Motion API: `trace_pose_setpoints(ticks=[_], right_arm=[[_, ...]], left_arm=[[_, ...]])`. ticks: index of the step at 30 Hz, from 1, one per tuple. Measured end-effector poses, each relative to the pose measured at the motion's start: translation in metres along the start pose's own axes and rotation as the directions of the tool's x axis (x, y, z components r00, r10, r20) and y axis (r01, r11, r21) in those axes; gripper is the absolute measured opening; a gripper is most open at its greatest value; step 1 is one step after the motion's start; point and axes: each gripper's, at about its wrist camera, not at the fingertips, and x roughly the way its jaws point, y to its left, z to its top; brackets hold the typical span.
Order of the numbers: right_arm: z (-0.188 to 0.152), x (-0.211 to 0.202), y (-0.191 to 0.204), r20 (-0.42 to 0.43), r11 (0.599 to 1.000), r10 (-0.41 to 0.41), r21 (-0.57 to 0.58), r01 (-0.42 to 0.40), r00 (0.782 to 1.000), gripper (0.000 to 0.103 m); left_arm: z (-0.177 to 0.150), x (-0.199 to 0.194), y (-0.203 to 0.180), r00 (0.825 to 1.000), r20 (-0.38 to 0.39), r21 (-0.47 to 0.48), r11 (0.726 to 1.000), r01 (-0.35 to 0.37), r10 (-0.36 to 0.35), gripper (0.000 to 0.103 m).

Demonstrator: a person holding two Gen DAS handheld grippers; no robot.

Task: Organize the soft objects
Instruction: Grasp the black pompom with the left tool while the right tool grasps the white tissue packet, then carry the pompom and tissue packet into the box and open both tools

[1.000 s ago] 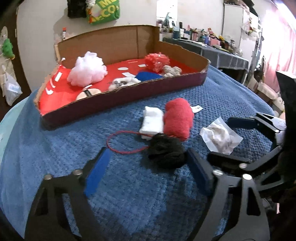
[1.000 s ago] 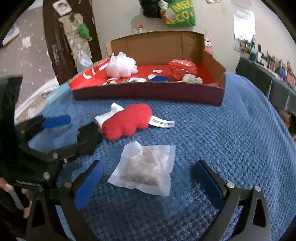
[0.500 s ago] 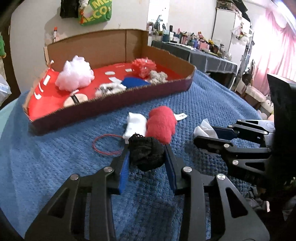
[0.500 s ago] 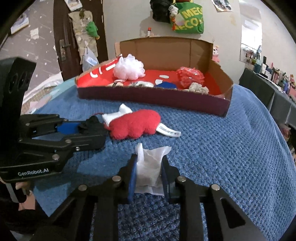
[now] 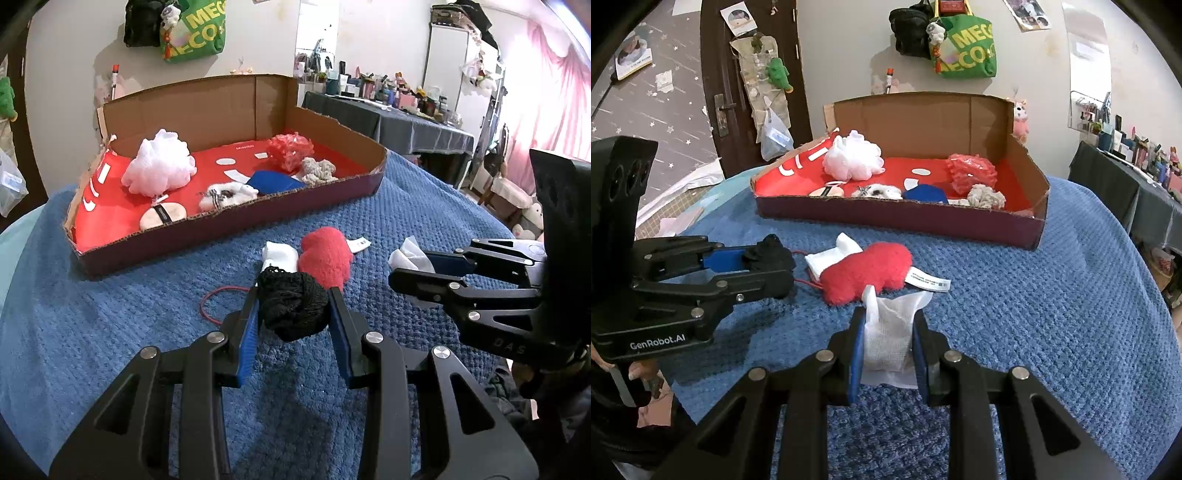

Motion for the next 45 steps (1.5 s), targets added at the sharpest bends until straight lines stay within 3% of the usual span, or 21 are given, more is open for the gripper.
trace_pose_setpoints(ticks=[11, 19, 24, 28, 32, 37, 45], right_arm=[[0.043, 0.0, -0.007, 0.051, 0.998, 0.055, 0.008, -0.055, 0.997, 0.025], [0.117, 0.025, -0.017, 0.07, 0.991, 0.122, -0.068, -0.118, 0.99, 0.025], [0.167, 0.068, -0.031, -0.009, 0.982, 0.162, -0.095, -0.162, 0.987, 0.025], [0.2, 0.105, -0.036, -0.091, 0.975, 0.153, -0.146, -0.165, 0.984, 0.025], [0.222, 0.144, -0.048, -0.211, 0.965, 0.193, -0.135, -0.225, 0.958, 0.025], [0.233, 0.186, -0.062, -0.321, 0.972, 0.174, -0.097, -0.215, 0.931, 0.025], [0.241, 0.223, -0.072, -0.421, 0.979, 0.146, -0.066, -0.191, 0.895, 0.025]], left_arm=[[0.042, -0.002, 0.021, 0.999, 0.041, -0.002, 1.0, 0.018, -0.018, 0.033], [0.1, 0.037, 0.052, 1.0, 0.016, 0.055, 0.998, 0.019, -0.02, 0.033], [0.13, 0.068, 0.068, 0.998, -0.039, 0.07, 0.996, 0.051, -0.048, 0.033], [0.149, 0.096, 0.075, 0.996, -0.088, 0.095, 0.995, 0.034, -0.025, 0.033], [0.159, 0.123, 0.08, 0.989, -0.146, 0.098, 0.995, 0.028, -0.014, 0.033], [0.162, 0.147, 0.082, 0.98, -0.199, 0.108, 0.994, 0.003, 0.018, 0.033], [0.165, 0.173, 0.084, 0.966, -0.253, 0.092, 0.996, -0.018, 0.041, 0.033]])
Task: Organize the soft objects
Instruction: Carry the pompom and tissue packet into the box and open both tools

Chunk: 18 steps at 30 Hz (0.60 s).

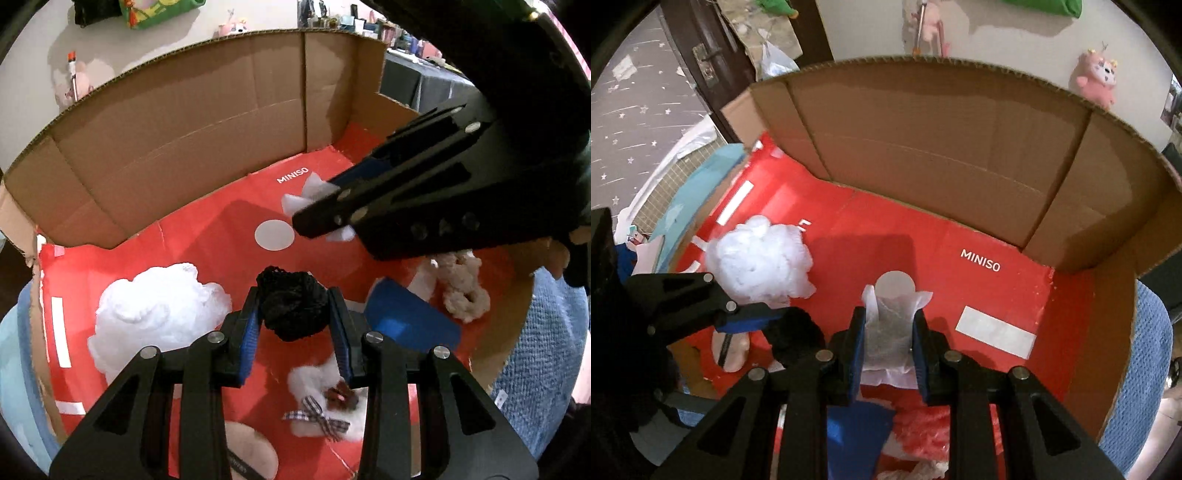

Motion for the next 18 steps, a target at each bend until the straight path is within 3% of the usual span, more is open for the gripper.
trace_pose_setpoints(ticks=[6, 18], right_arm=[[0.001, 0.02, 0.001, -0.062, 1.0, -0.024, -0.009, 0.024, 0.998, 0.025], [-0.006, 0.029, -0.006, -0.1, 1.0, -0.027, 0.0, 0.027, 0.995, 0.027]], left_arm=[[0.004, 0.011, 0.004, 1.0, -0.023, -0.016, 1.0, 0.0, 0.0, 0.033], [0.007, 0.02, 0.007, 0.999, -0.036, -0.021, 1.0, -0.005, 0.004, 0.035]])
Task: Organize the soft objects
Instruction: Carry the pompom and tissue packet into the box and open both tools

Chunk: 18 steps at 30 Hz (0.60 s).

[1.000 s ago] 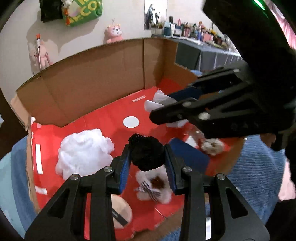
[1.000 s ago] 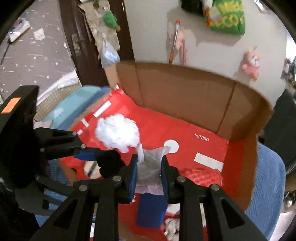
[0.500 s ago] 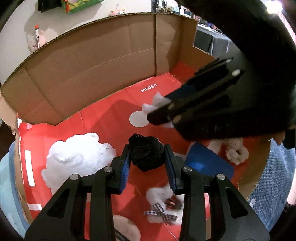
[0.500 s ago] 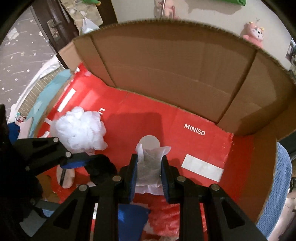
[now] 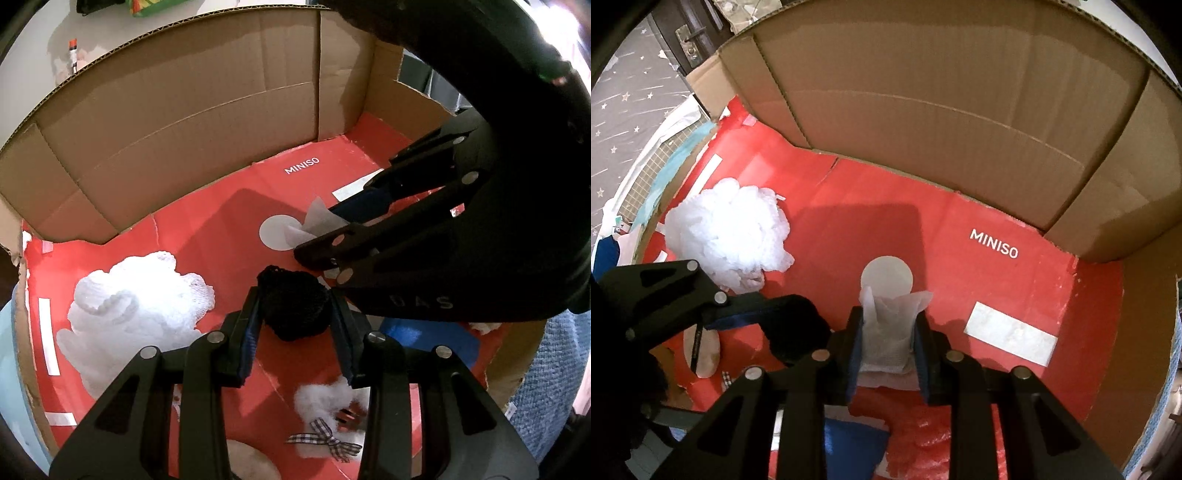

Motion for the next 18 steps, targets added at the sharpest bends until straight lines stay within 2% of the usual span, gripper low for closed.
trace_pose_setpoints(ticks=[11, 13, 15, 18], right_arm=[[-0.0033, 0.0028, -0.0041, 0.004, 1.0, 0.007, 0.003, -0.007, 1.0, 0.03], [-0.0026, 0.0031, -0.0051, 0.005, 1.0, 0.011, 0.008, -0.011, 1.0, 0.031], [-0.0015, 0.0023, -0.0071, 0.005, 1.0, 0.01, 0.005, -0.01, 1.0, 0.032], [-0.0005, 0.0015, -0.008, 0.006, 1.0, 0.012, 0.007, -0.012, 1.0, 0.034]], left_arm=[[-0.0022, -0.0004, 0.0004, 1.0, 0.005, 0.007, 1.0, -0.002, 0.002, 0.037], [-0.0031, -0.0009, -0.0005, 1.0, 0.009, 0.013, 1.0, -0.003, 0.003, 0.04], [-0.0047, -0.0029, -0.0013, 1.0, 0.013, 0.019, 1.0, -0.008, 0.008, 0.05], [-0.0046, -0.0066, -0.0029, 0.999, 0.036, 0.027, 0.999, -0.017, 0.016, 0.053]])
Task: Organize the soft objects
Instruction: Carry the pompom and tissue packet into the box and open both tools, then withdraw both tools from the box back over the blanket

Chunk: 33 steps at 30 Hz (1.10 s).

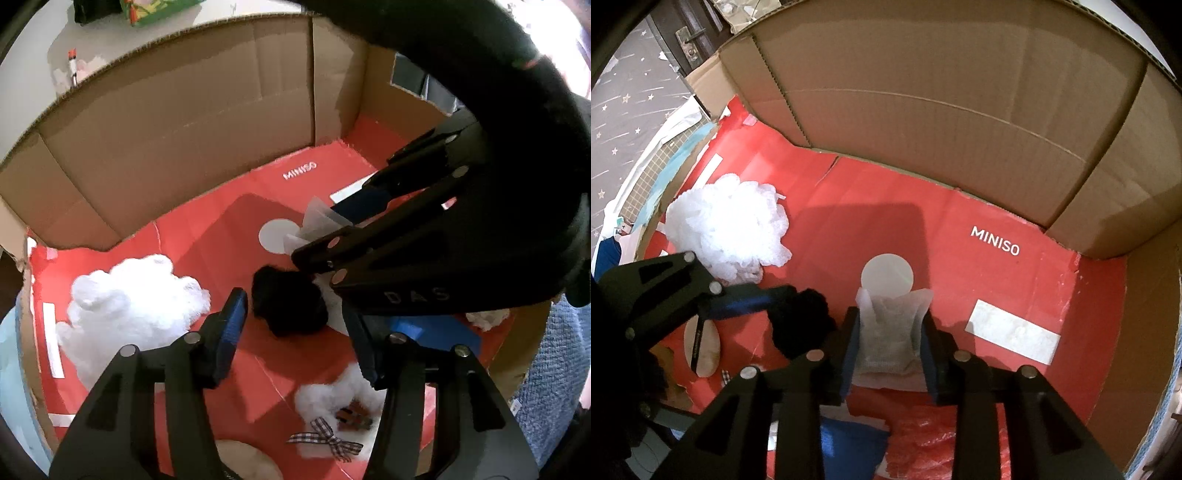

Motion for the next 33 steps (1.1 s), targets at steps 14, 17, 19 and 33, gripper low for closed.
trace_pose_setpoints(ticks=[14, 17, 19, 33], right_arm=[[0.001, -0.016, -0.01, 0.031, 1.0, -0.014, 0.026, 0.013, 0.999, 0.052], [0.001, -0.022, -0.011, 0.049, 0.999, -0.016, 0.036, 0.014, 0.999, 0.057], [-0.001, -0.028, -0.011, 0.065, 0.999, -0.018, 0.049, 0.015, 0.998, 0.06], [-0.039, -0.125, 0.027, 0.311, 0.995, -0.065, 0.091, 0.038, 0.948, 0.082]], left_arm=[[0.002, -0.019, 0.002, 1.0, 0.03, -0.031, 0.999, 0.008, -0.008, 0.058], [0.001, -0.029, 0.003, 0.999, 0.051, -0.043, 0.999, 0.008, -0.005, 0.068], [0.0, -0.039, 0.002, 0.997, 0.071, -0.05, 0.999, 0.006, -0.003, 0.069], [-0.025, -0.132, -0.004, 0.955, 0.279, -0.139, 0.988, -0.061, 0.098, 0.086]])
